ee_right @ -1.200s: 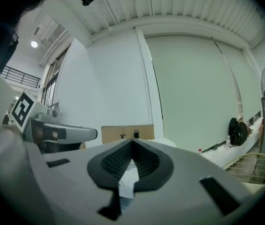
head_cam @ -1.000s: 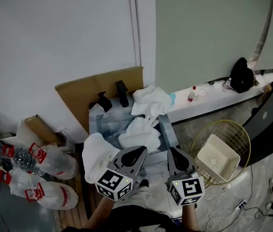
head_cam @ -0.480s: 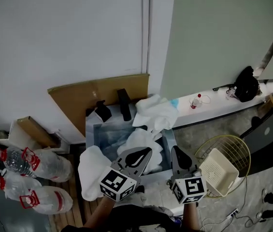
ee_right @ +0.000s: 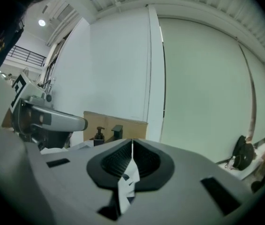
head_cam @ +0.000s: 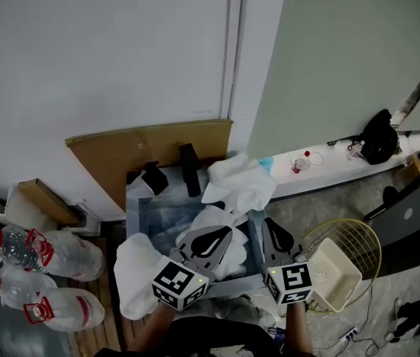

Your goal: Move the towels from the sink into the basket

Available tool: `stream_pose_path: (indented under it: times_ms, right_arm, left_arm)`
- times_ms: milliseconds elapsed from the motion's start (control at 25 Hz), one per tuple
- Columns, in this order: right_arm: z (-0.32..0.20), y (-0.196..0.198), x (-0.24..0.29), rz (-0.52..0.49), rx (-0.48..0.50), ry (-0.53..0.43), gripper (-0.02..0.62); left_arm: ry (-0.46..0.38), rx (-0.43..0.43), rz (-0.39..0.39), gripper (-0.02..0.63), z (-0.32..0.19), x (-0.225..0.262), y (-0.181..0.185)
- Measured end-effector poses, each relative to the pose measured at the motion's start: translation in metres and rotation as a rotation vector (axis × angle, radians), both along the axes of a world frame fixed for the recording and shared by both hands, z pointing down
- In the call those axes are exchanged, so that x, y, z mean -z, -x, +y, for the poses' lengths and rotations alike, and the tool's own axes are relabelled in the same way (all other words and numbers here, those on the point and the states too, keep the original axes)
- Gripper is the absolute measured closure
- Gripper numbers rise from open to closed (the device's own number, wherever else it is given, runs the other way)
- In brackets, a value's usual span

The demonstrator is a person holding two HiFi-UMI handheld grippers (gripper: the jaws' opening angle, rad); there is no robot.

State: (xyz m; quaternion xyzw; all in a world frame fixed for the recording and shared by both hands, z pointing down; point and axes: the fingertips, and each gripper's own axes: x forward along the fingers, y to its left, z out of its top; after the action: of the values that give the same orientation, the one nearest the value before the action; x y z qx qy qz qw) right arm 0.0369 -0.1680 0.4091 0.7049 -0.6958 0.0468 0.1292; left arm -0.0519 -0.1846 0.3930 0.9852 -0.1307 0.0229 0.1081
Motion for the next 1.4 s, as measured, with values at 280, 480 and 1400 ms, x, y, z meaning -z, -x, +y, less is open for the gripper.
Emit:
stream_pose_path:
  times_ms: [280,480,1400]
  right_arm:
    - [-0.052,-0.032,-0.024,0.084,0.124,0.083,0.586]
    - [-0.092,-0.058,-0.062,0.145,0.229,0.188,0.426]
    - [-0.169,-0.092,-0.118,0.353,0.243,0.305,0.498]
  left_arm:
    - [0.012,0.089,-0.020,0.592,-0.019,-0.004,-0.005]
    - [0.025,0.191,-0.036,0.592,-0.027,-0.006,-0.009]
    - [-0.009,0.478,-0.103,0.592,-0.020,0.003,0.014]
